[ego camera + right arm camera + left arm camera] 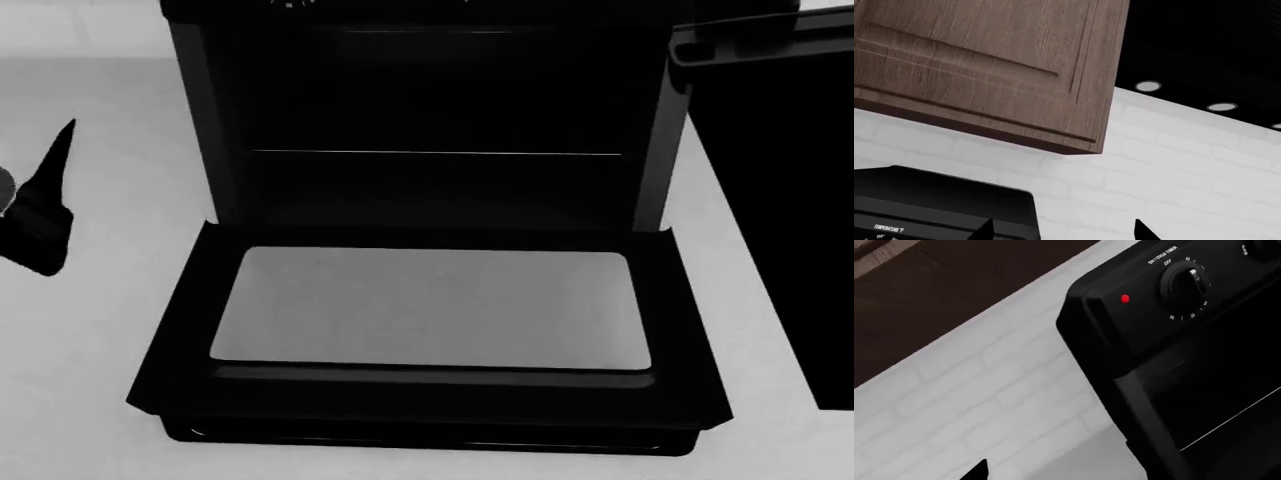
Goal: Close the toaster oven door.
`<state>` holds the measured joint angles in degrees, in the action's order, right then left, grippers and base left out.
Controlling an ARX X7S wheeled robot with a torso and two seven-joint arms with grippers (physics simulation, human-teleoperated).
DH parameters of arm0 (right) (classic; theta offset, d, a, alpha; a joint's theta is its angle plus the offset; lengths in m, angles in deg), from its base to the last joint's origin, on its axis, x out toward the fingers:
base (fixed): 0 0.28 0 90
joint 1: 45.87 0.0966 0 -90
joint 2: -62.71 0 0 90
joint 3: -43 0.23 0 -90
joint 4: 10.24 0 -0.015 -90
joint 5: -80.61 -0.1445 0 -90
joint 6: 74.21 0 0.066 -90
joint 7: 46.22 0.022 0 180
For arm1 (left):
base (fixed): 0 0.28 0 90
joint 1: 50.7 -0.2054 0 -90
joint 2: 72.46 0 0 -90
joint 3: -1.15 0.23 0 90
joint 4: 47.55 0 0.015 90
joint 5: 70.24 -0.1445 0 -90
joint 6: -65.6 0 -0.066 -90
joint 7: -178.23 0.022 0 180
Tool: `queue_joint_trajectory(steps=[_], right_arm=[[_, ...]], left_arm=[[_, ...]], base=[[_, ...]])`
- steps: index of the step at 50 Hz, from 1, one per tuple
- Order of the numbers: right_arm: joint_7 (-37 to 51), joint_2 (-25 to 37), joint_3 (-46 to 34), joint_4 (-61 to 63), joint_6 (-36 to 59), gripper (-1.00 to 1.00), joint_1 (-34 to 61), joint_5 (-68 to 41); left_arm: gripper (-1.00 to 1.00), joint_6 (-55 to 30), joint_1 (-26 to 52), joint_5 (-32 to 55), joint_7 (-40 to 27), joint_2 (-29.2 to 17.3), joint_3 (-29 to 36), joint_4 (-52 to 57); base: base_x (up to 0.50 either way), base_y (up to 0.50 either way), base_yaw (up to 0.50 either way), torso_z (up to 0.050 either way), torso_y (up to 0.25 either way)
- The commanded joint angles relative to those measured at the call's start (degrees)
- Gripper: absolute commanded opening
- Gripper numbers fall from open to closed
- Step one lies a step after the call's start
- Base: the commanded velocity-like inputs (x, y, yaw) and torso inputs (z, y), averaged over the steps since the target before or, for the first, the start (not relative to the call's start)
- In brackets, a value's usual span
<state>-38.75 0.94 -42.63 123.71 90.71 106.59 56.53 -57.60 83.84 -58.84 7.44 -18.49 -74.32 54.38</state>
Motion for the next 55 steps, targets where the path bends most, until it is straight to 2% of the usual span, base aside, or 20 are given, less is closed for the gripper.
queue_joint_trajectory(steps=[1,10,20,29,55], right_arm=[[0.08,0.17,0.2,0.32,0.41,1.0,0.34,-0.49],[0.27,0.02,0.37,0.97,1.34,1.0,1.01,-1.09],[0.51,0.17,0.78,1.74,2.39,1.0,1.38,-1.67],[0.69,0.33,0.94,1.93,2.69,1.0,1.51,-1.99],[1.3,0.59,0.67,1.81,3.08,1.0,2.19,-2.73]], left_arm=[[1.0,17.29,-1.31,-11.93,6.92,-10.29,9.84,-3.75],[1.0,24.14,-2.04,-18.23,12.45,-16.7,15.55,-4.07],[1.0,28.62,-2.9,-21.55,14.42,-20.35,17.97,-4.14],[1.0,34.55,-4.0,-22.94,14.36,-21.06,19.74,-4.4],[1.0,38.17,-7.5,-27.9,12.94,-19.7,24.52,-9.17]], base=[[0.0,0.0,0.0,0.0,0.0],[0.0,0.0,0.0,0.0,0.0],[0.0,0.0,0.0,0.0,0.0],[0.0,0.0,0.0,0.0,0.0],[0.0,0.0,0.0,0.0,0.0]])
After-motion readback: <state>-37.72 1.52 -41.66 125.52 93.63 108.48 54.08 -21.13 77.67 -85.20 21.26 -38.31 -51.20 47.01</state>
